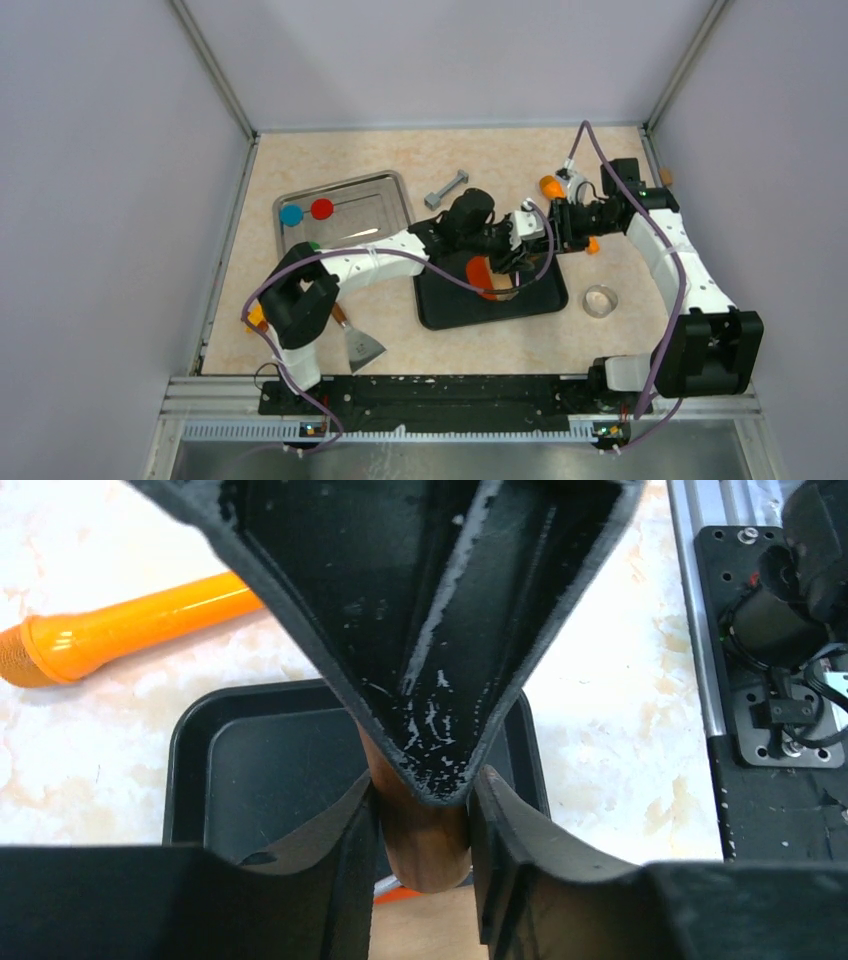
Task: Roll out the dumpling wrappers from the dough
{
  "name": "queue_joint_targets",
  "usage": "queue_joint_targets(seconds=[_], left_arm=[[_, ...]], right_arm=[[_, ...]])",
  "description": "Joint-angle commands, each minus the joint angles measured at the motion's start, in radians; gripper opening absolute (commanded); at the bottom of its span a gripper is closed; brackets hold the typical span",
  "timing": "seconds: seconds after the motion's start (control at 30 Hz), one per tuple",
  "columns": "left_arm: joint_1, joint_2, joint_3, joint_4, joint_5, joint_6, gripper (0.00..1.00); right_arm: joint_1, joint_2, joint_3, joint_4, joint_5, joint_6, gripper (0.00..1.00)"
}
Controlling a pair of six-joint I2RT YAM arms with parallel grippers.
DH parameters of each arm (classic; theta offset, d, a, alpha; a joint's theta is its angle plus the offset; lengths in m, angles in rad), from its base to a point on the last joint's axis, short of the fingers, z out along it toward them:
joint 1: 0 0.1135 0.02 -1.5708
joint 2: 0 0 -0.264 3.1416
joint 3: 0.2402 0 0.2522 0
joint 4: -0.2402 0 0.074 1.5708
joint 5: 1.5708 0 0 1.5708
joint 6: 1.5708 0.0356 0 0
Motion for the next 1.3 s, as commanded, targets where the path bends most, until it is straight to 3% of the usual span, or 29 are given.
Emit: queue_joint_targets(seconds=[0.0,0.2,0.57,0.87,1.27], left_arm=[[-0.015,0.037,0.071,0.054,0.002,0.045,0.34],[-0.014,0.054,0.026,0.069,-0.066,0.013,0.00],[0.003,0.073,-0.055,0.122,-0.176,-0.037,0.00],[0.036,0.115,-0.061,0.148,-0.186,-0.052,0.00],[0.069,0.092,-0.197,0.164,-0.185,-0.070,0.00]], right_arm=[[0.009,-0.007,0.014,0.061,-0.054,0.034,0.00],[0.010,-0.001,-0.047,0.139,-0.085,0.061,0.00],[0.037,0.132,-0.062,0.273,-0.077,0.006,0.00],[0.052,0.227,-0.078,0.333,-0.079,-0.011,0.00],[0.077,0.305,-0.137,0.400,-0.023,-0.052,0.00]])
